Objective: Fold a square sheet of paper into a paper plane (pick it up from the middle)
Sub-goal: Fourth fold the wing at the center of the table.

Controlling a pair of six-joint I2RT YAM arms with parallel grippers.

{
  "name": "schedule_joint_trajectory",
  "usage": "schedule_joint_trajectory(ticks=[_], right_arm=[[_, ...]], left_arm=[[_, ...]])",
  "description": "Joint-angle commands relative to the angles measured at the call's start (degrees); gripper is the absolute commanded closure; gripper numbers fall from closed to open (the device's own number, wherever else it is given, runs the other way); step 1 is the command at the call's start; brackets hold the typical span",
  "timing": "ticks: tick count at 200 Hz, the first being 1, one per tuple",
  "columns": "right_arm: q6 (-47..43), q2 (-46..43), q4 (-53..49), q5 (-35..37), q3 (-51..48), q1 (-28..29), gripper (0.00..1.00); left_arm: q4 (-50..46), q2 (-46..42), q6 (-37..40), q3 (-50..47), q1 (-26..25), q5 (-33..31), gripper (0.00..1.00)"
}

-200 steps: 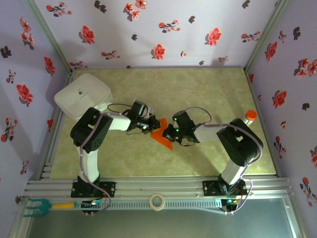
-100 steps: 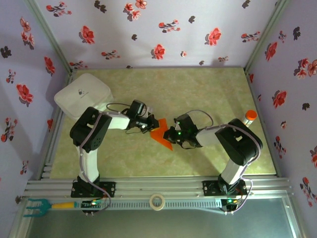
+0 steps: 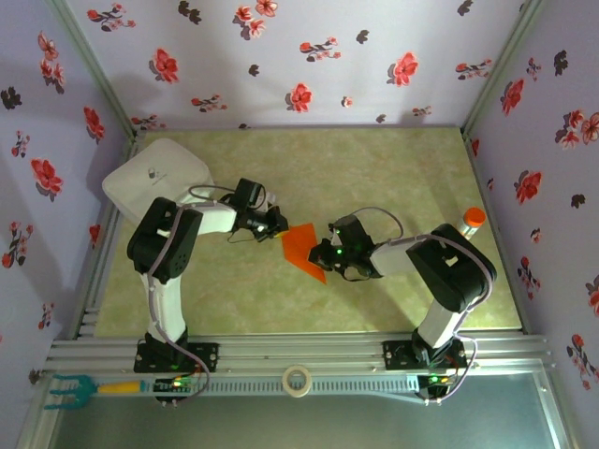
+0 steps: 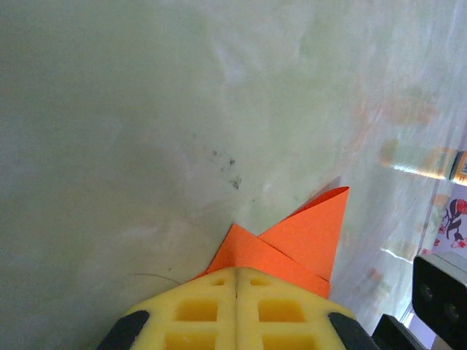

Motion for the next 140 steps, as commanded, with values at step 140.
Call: schedule_joint_trajectory(ticks=[140], right_arm=[[-1.43,1.80,-10.57,1.79,-2.66,0.01,1.00]], left_arm=[[3.22,-4.82,-3.61,-2.75,-7.90,-3.97,0.90]])
